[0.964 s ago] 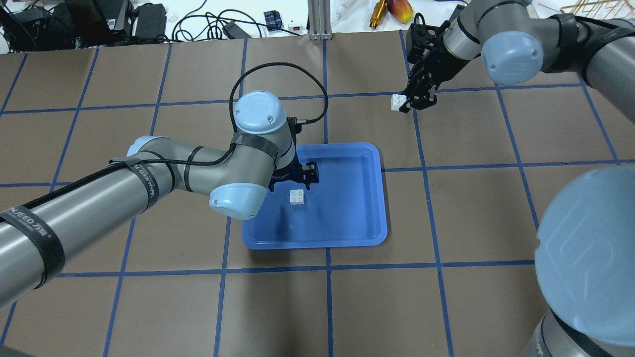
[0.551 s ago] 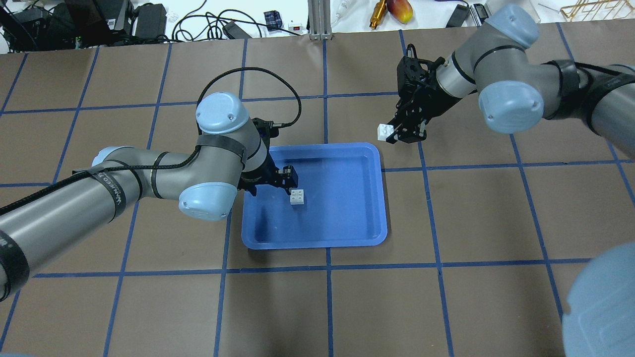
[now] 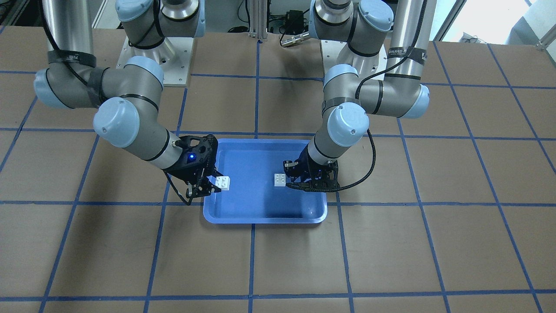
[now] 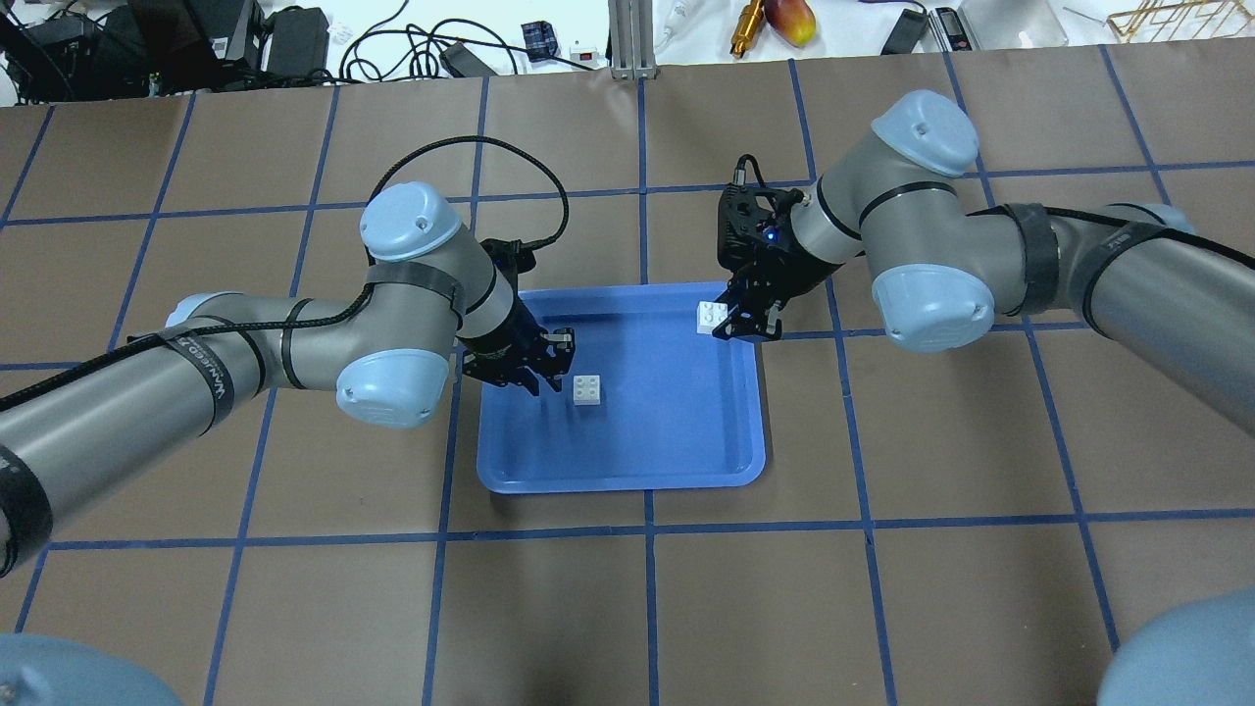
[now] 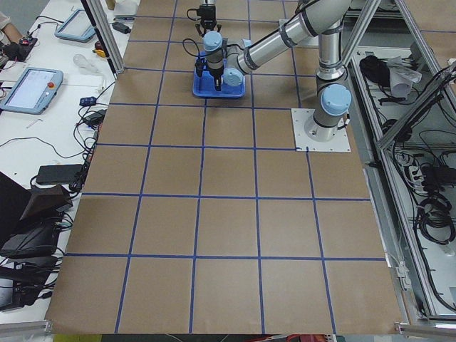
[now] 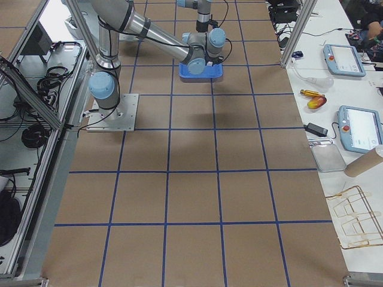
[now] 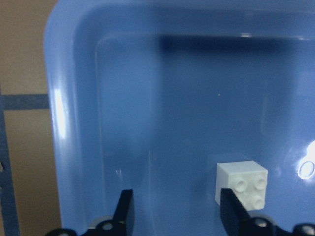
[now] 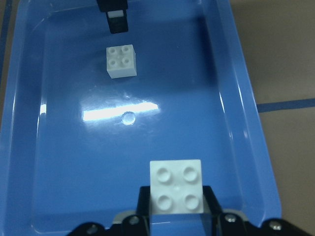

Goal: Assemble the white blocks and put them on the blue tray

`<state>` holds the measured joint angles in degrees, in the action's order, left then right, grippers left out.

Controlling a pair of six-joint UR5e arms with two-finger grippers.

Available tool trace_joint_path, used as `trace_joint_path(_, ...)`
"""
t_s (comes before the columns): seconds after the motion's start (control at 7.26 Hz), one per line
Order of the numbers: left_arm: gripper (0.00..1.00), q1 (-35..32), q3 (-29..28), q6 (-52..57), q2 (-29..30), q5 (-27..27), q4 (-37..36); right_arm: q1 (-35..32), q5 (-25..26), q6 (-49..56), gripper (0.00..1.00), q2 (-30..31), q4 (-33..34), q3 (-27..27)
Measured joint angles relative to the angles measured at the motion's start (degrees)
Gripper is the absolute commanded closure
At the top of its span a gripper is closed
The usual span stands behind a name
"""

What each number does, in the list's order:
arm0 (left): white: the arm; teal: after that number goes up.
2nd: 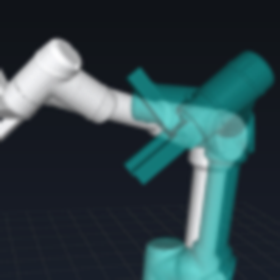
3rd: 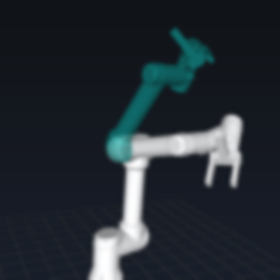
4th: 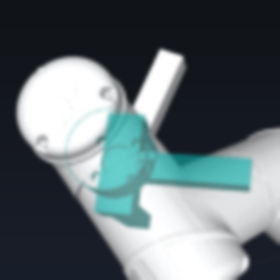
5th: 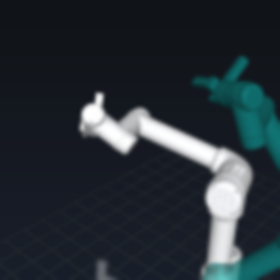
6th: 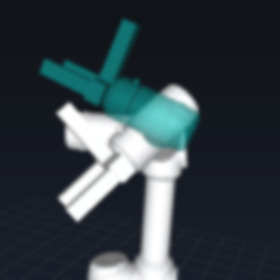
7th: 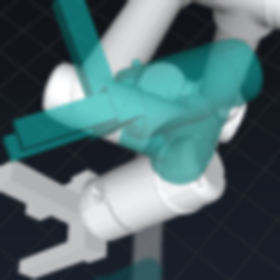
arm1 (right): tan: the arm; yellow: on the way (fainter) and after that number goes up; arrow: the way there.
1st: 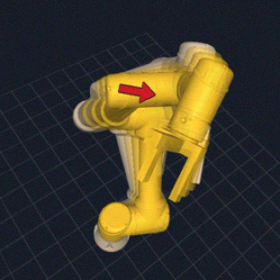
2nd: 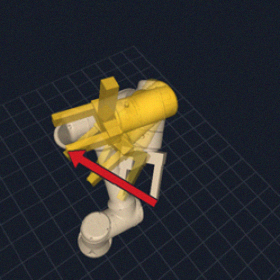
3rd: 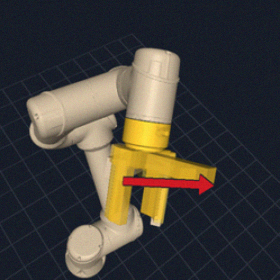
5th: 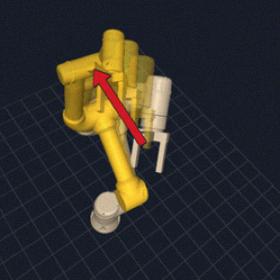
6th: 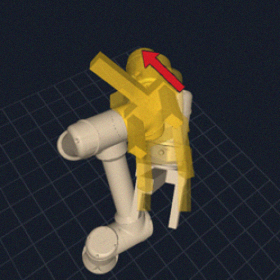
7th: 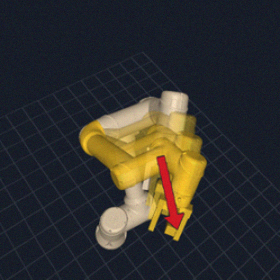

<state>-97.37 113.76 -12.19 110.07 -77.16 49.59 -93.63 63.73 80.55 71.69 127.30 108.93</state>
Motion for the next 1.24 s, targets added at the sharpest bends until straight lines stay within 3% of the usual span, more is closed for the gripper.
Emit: trace_joint_path(1.24, 1.0, -0.3, 0.9, 4.5, 0.2, 3.0, 0.0, -8.1, 2.7, -6.6, 1.0, -4.1, 10.9, 3.1)
